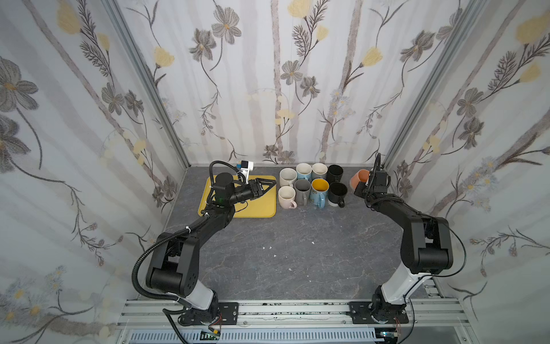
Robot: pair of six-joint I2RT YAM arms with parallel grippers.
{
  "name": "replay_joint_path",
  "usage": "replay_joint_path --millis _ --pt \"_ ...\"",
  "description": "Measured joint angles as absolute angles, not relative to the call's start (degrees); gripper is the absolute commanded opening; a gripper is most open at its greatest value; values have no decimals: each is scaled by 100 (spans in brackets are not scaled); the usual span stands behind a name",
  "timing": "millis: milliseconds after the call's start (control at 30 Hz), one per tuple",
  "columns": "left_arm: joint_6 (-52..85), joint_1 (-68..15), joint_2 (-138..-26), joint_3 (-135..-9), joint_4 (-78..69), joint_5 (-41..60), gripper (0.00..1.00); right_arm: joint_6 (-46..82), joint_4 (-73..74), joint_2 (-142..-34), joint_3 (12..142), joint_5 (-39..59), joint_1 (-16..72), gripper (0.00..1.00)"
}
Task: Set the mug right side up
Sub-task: 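Carry the upright pink mug past the black mugs with the right gripper, then lower the pink mug onto the table and open the right gripper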
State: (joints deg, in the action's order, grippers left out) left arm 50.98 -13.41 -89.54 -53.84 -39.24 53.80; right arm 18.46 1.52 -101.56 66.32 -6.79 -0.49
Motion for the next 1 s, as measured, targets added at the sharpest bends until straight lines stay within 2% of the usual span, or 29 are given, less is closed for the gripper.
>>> replay_joint_path --millis 500,800,833,1000 --pt "5057 -1135 -9153 -5406 -3920 5382 49 1219 -626 -11963 8713 -1389 237 0" --pt "5046 -1068 -9242 -5494 -3913 5382 49 1041 -768 -12597 9598 -1500 274 0" --pt "5028 -1057 -9238 -5494 -3905 5382 49 1039 -794 -12602 9618 -1500 274 3" --pt "4989 -1024 -9188 -5476 -3874 5380 49 1037 -858 -12604 9642 -1483 276 30"
